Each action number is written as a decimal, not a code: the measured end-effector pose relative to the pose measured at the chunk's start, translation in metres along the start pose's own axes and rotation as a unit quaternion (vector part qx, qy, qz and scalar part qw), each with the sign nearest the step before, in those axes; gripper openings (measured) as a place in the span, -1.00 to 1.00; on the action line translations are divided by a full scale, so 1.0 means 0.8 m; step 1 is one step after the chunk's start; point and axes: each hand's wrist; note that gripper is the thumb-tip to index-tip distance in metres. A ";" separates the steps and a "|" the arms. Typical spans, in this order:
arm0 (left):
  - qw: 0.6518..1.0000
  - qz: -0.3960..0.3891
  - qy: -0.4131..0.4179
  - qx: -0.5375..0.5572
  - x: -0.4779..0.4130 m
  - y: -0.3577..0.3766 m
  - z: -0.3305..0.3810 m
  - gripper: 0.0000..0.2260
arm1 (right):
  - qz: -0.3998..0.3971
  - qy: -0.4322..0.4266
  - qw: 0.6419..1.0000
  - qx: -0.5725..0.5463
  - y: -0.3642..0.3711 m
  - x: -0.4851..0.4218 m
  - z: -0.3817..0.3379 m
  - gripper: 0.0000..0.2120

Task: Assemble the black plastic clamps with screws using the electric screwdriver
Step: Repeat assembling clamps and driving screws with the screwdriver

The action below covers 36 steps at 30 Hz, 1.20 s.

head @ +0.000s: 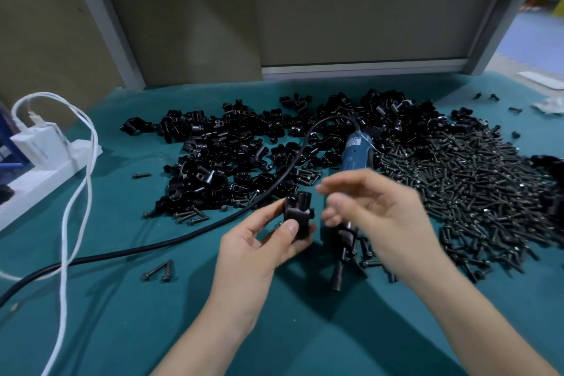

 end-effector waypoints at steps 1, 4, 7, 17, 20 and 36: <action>0.999 0.009 -0.023 0.024 -0.001 0.000 0.000 -0.66 | 0.036 -0.011 0.999 0.025 -0.009 -0.006 0.001 -0.84; 0.996 0.006 -0.068 0.057 -0.002 0.000 0.001 -0.70 | 0.165 -0.022 0.963 0.211 -0.045 -0.028 0.016 -0.84; 0.994 -0.001 -0.083 0.068 -0.002 -0.002 0.002 -0.72 | 0.108 0.031 0.909 0.402 -0.073 -0.041 0.033 -0.83; 0.991 0.017 -0.106 0.077 -0.004 -0.001 0.000 -0.75 | -0.144 0.032 0.864 0.482 -0.063 -0.036 0.029 -0.84; 0.991 0.021 -0.114 0.074 -0.003 -0.003 -0.001 -0.79 | -0.145 0.023 0.855 0.497 -0.056 -0.035 0.030 -0.87; 0.996 0.025 -0.002 -0.088 -0.002 -0.004 -0.007 -0.80 | 0.006 -0.019 0.972 0.234 -0.030 -0.011 -0.015 -0.85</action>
Point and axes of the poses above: each hand's wrist, its own x-axis away from the middle knuckle, its own y-axis out of the palm, z = x × y, and after that the axes turned 13 degrees about z, right-handed
